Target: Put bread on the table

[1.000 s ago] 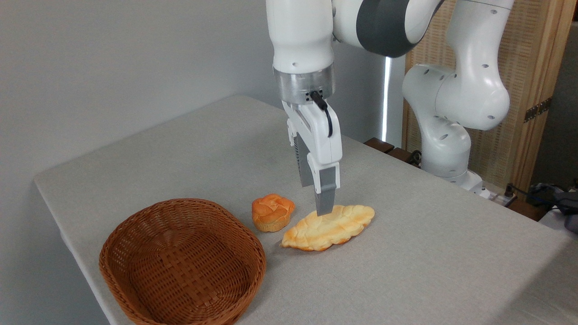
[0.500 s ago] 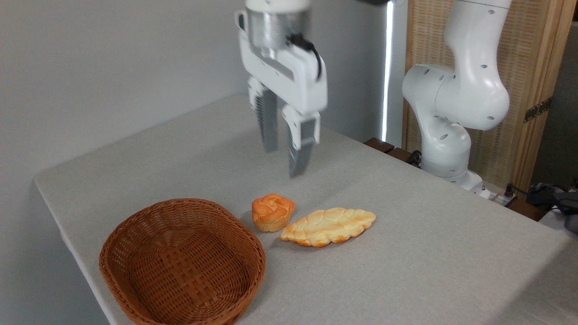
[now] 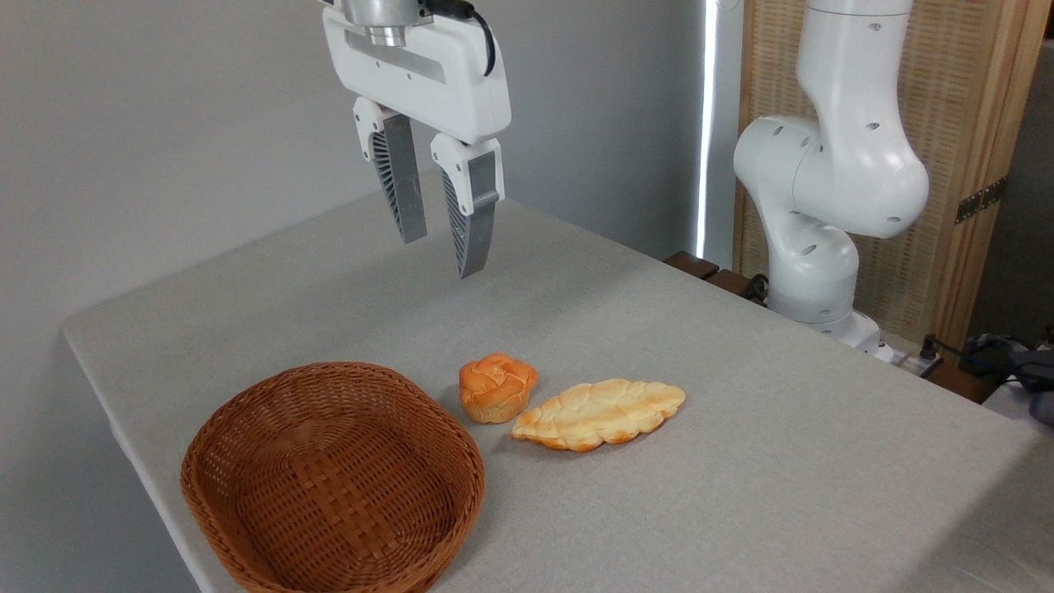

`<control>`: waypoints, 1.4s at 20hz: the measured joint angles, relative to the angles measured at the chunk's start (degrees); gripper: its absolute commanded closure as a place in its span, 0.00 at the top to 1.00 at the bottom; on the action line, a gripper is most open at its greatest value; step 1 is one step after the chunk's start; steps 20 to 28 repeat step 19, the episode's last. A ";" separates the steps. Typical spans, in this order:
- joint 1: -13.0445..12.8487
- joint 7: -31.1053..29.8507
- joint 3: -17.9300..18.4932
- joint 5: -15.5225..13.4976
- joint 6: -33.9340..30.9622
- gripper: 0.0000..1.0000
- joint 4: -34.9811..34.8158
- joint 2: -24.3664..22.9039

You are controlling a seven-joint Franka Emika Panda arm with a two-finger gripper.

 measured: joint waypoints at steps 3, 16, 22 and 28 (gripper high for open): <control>0.08 0.00 0.00 0.00 -0.20 1.00 1.19 1.25; 0.14 -0.01 -1.28 0.00 -0.30 1.00 3.40 3.73; 0.18 -0.01 -1.28 0.00 -0.31 1.00 3.40 3.75; 0.18 -0.01 -1.28 0.00 -0.31 1.00 3.40 3.75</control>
